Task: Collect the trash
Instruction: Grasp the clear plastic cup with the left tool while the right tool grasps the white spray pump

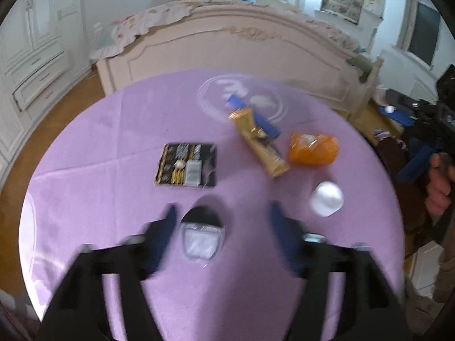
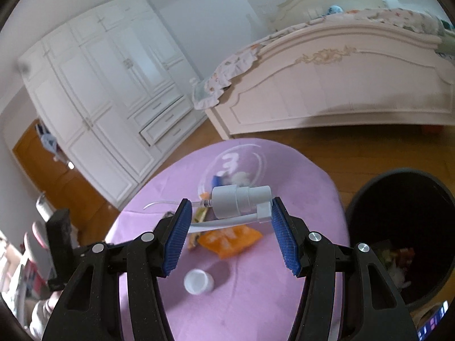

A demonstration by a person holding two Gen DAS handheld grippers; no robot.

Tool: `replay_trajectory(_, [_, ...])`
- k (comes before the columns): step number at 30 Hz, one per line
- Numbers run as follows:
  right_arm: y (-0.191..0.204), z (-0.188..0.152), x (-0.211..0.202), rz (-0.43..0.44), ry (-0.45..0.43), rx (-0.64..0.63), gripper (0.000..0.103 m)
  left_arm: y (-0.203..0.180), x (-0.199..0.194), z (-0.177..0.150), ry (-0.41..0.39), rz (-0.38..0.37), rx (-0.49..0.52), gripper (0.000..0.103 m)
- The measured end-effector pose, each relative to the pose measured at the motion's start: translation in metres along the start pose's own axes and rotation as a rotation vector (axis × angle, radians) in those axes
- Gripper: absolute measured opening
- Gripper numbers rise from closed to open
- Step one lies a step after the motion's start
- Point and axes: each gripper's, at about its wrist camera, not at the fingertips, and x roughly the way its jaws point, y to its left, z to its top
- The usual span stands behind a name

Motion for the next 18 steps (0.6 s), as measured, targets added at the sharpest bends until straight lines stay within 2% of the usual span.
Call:
replay_trajectory(4, [-0.010,-0.013,0.002,0.010,0.019,0.026,0.057,-0.002,0.007,-0.009,0.038,0.024,0.035,0.080])
replay_trajectory(8, [-0.014,-0.023,0.006,0.023,0.035,0.036,0.057,0.007,0.019,-0.014,0.075,0.050,-0.005,0.079])
replay_trajectory(10, [-0.015,-0.026,0.006,0.025,0.039,0.037,0.057,0.013,0.020,-0.016,0.070,0.076,-0.025,0.064])
replay_trajectory(11, [-0.015,-0.027,0.006,0.025,0.039,0.038,0.057,0.015,0.018,-0.017,0.066,0.093,-0.026,0.061])
replay_trajectory(13, [-0.017,-0.028,0.006,0.025,0.040,0.043,0.057,0.017,0.015,-0.019,0.057,0.108,-0.042,0.043])
replay_trajectory(14, [-0.019,-0.029,0.005,0.026,0.039,0.045,0.057,0.021,0.013,-0.019,0.051,0.113,-0.056,0.039])
replay_trajectory(18, [-0.022,-0.031,0.004,0.033,0.031,0.054,0.057,0.024,0.009,-0.017,0.047,0.083,-0.094,0.039])
